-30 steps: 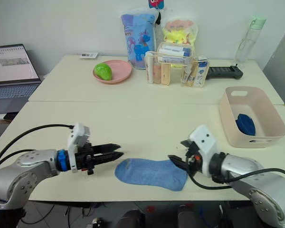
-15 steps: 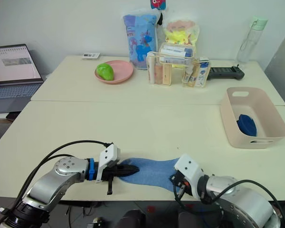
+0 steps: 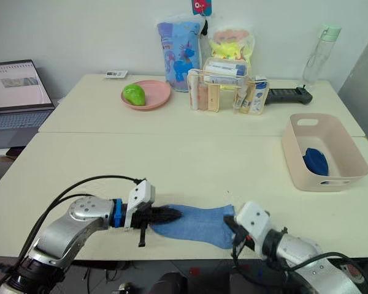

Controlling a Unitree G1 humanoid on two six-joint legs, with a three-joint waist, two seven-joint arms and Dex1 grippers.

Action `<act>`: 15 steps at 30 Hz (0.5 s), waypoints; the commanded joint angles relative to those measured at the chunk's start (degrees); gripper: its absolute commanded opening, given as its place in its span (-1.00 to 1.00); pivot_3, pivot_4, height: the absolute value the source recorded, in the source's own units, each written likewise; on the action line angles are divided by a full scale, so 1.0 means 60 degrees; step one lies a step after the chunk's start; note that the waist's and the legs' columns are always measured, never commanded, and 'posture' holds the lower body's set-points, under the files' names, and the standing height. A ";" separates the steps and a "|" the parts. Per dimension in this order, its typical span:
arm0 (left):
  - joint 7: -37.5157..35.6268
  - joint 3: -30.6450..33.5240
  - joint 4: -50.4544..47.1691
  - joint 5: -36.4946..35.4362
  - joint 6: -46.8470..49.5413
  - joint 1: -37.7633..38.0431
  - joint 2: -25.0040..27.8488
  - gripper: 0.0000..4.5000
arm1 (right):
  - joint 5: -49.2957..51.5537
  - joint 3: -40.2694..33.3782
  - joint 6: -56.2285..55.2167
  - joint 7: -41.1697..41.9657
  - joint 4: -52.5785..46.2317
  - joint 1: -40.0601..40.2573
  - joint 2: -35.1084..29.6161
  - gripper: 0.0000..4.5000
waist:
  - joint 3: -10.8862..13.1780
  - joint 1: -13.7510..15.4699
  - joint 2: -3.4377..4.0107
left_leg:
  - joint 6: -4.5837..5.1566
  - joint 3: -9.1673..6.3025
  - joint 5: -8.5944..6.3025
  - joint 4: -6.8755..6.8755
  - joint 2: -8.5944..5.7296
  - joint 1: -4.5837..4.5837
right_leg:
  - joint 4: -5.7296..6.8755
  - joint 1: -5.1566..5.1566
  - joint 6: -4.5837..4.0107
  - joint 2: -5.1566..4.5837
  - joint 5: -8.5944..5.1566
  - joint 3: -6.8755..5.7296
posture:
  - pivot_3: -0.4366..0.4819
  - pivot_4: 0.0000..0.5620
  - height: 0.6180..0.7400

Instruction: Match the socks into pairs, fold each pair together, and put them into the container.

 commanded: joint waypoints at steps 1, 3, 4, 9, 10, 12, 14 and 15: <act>0.0246 -0.0338 0.0346 0.0721 -0.0416 0.0166 -0.0044 -1.00 | -0.0604 0.0427 0.0143 -0.0247 0.0570 -0.0197 0.0215 -0.99 | 0.0001 -0.0010 0.0001 | 0.0000 0.0000 0.0000 -0.0001 0.0001 0.0001 | -0.0002 -0.0001 0.0000 0.0002 0.0000 0.0000 | -0.05 -0.47 0.39; 0.0281 -0.0414 0.0699 0.1021 -0.0696 0.0348 -0.0017 -1.00 | -0.0907 0.0539 0.0125 -0.0236 0.0824 -0.0094 0.0153 -0.99 | 0.0004 -0.0009 0.0006 | 0.0000 -0.0004 0.0000 -0.0006 0.0002 -0.0006 | 0.0001 -0.0014 -0.0004 0.0004 -0.0003 -0.0002 | -0.05 -0.47 0.39; 0.0246 -0.0449 0.0838 0.1151 -0.0828 0.0434 0.0028 -1.00 | -0.0988 0.0516 0.0096 -0.0178 0.0858 -0.0018 0.0092 -0.99 | 0.0004 -0.0002 0.0007 | 0.0000 -0.0003 0.0000 -0.0006 0.0002 -0.0011 | 0.0003 -0.0020 -0.0005 0.0004 -0.0003 -0.0002 | -0.05 -0.47 0.39; 0.0134 -0.0400 0.1267 0.1469 -0.1356 0.0768 0.0183 -1.00 | -0.1115 -0.0037 0.0154 0.0017 0.0799 0.0281 -0.0147 -0.99 | -0.0005 0.0009 0.0007 | 0.0000 -0.0006 0.0000 -0.0003 0.0001 -0.0004 | 0.0003 -0.0007 -0.0005 0.0000 -0.0003 -0.0002 | -0.05 -0.47 0.39; 0.0124 -0.0362 0.1310 0.1456 -0.1419 0.0776 0.0170 -1.00 | -0.1134 -0.0196 0.0075 0.0044 0.0800 0.0335 -0.0187 -0.99 | -0.0005 0.0008 0.0007 | 0.0000 -0.0006 0.0000 -0.0003 0.0001 -0.0001 | 0.0002 -0.0005 -0.0005 0.0000 -0.0003 -0.0003 | -0.05 -0.47 0.39; 0.0060 -0.0255 0.1316 0.1307 -0.1586 0.0744 0.0083 -1.00 | -0.0987 -0.0559 -0.0356 0.0189 0.0684 0.0431 -0.0114 -0.99 | -0.0005 0.0007 0.0007 | 0.0001 -0.0006 0.0000 -0.0004 0.0002 -0.0001 | 0.0003 -0.0005 -0.0005 0.0001 -0.0003 -0.0003 | -0.05 -0.47 0.39; 0.0043 -0.0142 0.1194 0.1048 -0.1557 0.0667 -0.0067 -1.00 | 0.0009 -0.1030 -0.0510 0.0483 0.0076 0.0550 0.0351 -0.99 | -0.0003 -0.0003 0.0009 | 0.0001 -0.0005 0.0000 -0.0004 0.0002 -0.0001 | 0.0004 -0.0005 -0.0005 0.0001 -0.0003 -0.0003 | -0.05 -0.47 0.39; 0.0042 -0.0115 0.1139 0.0973 -0.1566 0.0620 -0.0136 -1.00 | 0.0542 -0.1269 -0.0322 0.0563 -0.0281 0.0660 0.0560 -0.99 | -0.0001 -0.0005 0.0013 | 0.0001 -0.0006 0.0000 -0.0004 0.0003 -0.0002 | 0.0006 -0.0006 -0.0005 0.0002 -0.0003 -0.0004 | -0.05 -0.47 0.39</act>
